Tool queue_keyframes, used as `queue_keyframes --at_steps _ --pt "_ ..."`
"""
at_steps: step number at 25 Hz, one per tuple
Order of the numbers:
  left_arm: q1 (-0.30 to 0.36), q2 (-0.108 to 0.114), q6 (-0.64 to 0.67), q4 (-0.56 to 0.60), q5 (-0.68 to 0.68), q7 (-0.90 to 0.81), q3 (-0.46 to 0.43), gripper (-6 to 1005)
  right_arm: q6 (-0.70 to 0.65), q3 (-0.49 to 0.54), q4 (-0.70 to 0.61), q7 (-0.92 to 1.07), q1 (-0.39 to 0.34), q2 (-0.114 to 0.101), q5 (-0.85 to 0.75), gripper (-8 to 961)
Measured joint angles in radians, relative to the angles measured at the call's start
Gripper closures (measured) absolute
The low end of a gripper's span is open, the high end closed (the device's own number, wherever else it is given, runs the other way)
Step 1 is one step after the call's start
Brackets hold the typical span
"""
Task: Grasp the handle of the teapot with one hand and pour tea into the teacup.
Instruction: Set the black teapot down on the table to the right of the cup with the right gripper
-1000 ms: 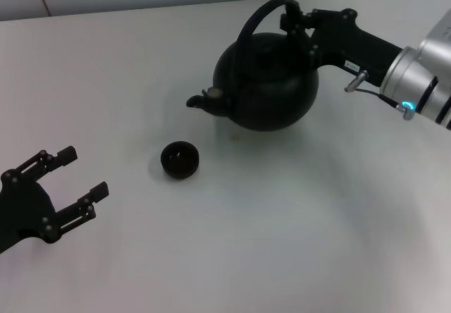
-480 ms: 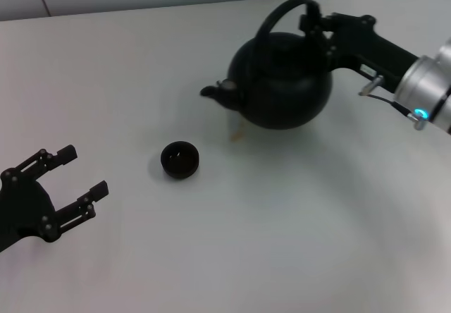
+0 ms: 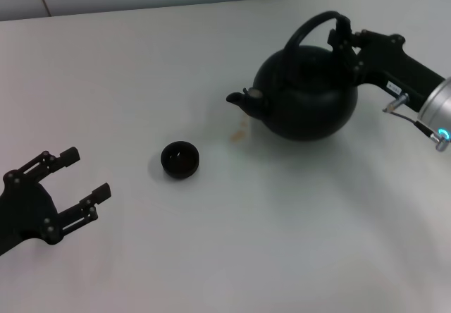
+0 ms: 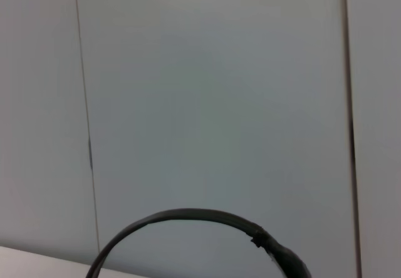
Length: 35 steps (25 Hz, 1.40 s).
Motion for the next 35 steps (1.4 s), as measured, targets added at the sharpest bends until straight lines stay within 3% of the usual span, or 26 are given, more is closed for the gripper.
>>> queue_keyframes --at_steps 7,16,34,35 --pt "-0.001 -0.001 -0.004 -0.018 0.0 0.001 -0.002 232 -0.008 0.005 0.015 -0.029 -0.034 0.003 0.012 872" --pt "-0.003 -0.003 -0.005 -0.021 0.0 0.003 -0.008 232 0.004 0.02 0.08 -0.172 -0.037 0.001 0.068 871" --pt "0.005 -0.004 -0.005 -0.021 -0.003 0.004 -0.009 233 0.005 0.027 0.126 -0.234 -0.05 0.003 0.07 853" --pt "0.005 -0.003 -0.005 -0.021 -0.003 0.004 -0.009 233 0.005 0.027 0.126 -0.234 -0.05 0.003 0.07 807"
